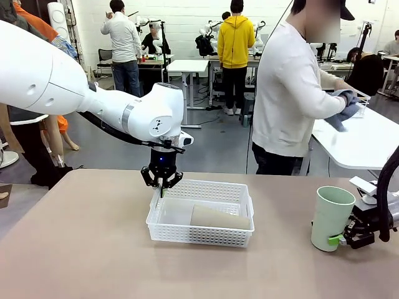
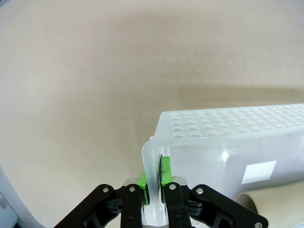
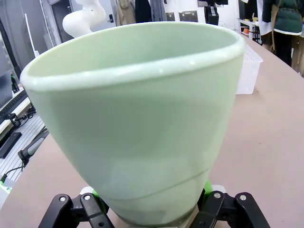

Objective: Clean and organize the cups into the basket.
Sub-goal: Pick up the Reusable plastic cup from the right side of the table and stack it inside the Organizing basket in the center of the table.

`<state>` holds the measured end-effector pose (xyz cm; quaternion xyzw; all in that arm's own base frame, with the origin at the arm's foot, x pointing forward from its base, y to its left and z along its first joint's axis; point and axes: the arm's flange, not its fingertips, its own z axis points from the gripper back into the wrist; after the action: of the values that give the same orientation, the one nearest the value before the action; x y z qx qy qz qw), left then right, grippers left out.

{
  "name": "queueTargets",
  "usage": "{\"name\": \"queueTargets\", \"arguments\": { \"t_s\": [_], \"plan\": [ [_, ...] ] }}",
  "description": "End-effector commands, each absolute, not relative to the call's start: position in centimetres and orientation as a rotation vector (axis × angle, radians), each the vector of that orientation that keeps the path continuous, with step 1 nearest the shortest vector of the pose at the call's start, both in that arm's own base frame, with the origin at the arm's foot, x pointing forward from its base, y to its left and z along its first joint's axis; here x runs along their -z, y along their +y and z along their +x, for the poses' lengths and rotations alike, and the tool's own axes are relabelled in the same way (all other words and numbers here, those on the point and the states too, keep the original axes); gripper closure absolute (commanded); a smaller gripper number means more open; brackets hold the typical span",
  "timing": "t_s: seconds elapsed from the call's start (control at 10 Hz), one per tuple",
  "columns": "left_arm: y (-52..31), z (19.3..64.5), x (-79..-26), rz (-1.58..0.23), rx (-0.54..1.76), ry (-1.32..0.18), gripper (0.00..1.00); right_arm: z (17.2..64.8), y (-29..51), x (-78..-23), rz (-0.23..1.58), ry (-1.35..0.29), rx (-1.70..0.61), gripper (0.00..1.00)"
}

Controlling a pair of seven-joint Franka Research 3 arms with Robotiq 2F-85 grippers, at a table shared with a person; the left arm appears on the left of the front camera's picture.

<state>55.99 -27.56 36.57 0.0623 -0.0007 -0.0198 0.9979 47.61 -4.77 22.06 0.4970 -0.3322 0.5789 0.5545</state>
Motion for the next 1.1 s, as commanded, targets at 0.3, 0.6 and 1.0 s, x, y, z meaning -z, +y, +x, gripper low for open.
{"name": "queueTargets", "arguments": {
  "t_s": [0.3,0.6,1.0],
  "plan": [
    [-27.5,56.0,-36.6,0.136,0.043,-0.007,1.00,47.7,-4.9,-26.5,1.076,-0.790,-1.096,0.40],
    [-27.5,56.0,-36.6,0.136,0.043,-0.007,1.00,46.5,-4.7,-37.3,1.057,-0.815,-1.055,0.40],
    [-27.5,56.0,-36.6,0.136,0.043,-0.007,1.00,45.7,-3.2,-45.1,1.025,-0.826,-1.095,0.40]
  ]
}}
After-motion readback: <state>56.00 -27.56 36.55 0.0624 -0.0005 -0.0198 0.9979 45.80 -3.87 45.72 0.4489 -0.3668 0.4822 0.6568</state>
